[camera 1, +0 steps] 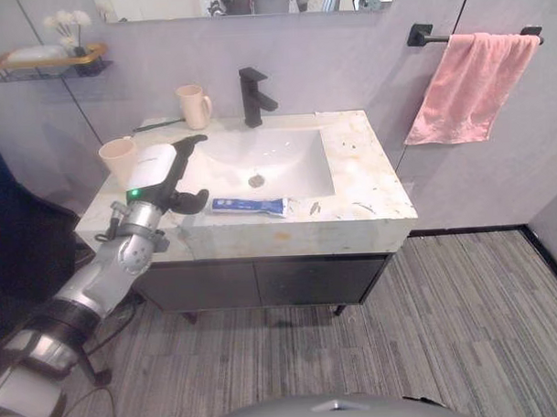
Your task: Organize the bathroom.
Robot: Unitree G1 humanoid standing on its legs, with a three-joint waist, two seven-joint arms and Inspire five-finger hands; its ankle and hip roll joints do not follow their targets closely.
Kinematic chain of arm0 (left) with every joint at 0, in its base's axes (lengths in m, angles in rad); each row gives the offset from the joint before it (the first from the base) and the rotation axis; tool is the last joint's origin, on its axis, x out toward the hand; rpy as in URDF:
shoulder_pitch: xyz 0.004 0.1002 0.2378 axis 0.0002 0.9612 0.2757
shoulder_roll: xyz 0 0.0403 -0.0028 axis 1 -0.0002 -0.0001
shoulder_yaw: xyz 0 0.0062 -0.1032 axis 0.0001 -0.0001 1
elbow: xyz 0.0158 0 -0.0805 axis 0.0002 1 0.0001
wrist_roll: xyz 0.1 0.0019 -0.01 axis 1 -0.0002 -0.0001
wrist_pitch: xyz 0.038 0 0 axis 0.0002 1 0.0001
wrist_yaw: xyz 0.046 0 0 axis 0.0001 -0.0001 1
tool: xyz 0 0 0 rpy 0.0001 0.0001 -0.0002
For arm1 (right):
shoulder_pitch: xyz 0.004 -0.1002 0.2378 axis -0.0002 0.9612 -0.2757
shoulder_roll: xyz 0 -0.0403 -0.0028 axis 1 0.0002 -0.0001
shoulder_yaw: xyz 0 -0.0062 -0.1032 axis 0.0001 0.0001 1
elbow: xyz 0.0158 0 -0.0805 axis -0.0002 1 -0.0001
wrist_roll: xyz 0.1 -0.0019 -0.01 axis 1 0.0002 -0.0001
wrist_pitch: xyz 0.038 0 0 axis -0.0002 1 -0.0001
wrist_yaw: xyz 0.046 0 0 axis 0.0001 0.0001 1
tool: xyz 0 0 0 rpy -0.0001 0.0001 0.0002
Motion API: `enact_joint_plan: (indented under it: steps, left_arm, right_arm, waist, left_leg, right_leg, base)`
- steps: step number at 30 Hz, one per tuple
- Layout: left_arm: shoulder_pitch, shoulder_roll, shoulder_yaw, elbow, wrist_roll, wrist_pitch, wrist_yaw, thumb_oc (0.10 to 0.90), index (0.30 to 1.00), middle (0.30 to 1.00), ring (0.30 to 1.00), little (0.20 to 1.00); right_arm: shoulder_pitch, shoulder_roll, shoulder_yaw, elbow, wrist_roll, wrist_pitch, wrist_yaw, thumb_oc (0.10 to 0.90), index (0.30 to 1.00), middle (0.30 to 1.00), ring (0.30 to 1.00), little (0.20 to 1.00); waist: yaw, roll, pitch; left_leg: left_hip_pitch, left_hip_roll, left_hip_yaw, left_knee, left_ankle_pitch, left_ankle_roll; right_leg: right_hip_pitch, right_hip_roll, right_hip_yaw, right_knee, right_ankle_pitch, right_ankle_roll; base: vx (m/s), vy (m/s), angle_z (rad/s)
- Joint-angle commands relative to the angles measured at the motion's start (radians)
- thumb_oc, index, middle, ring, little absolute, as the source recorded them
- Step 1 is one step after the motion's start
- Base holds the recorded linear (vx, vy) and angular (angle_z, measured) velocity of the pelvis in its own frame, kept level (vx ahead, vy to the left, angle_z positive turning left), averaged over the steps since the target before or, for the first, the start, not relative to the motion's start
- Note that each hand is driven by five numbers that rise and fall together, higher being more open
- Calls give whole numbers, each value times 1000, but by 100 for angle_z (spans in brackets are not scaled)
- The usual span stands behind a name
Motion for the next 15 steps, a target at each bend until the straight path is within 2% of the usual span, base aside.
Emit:
enact_joint_plan:
  steps: [1, 5, 15]
  left_arm:
    - [-199, 26, 17, -8, -36, 8, -12, 800, 900, 900, 900, 900]
    - [-211, 4, -37, 18, -44, 38, -26, 800, 900, 900, 900, 900]
    - [-211, -32, -73, 58, -23, 86, -5, 800, 900, 900, 900, 900]
  right_arm:
    - [-80, -26, 12, 47, 20, -15, -3, 800, 900, 900, 900, 900]
    - [-86, -29, 11, 44, 28, -7, -5, 800, 900, 900, 900, 900]
    - [-84, -29, 6, 50, 30, 3, -1, 800, 900, 900, 900, 900]
  waist:
    - [18, 88, -4]
    - [8, 92, -5]
    - [-7, 97, -6]
  left_leg:
    - [55, -35, 67, 70, -159, 35]
    - [55, -34, 77, 74, -160, 35]
    - [45, -30, 90, 94, -165, 32]
  right_leg:
    - [-59, 26, 74, 162, -195, 87]
    - [-62, 29, 79, 163, -196, 88]
    - [-65, 31, 88, 163, -199, 83]
  base:
    - [0, 0, 0]
    - [0, 0, 0]
    - [6, -10, -3]
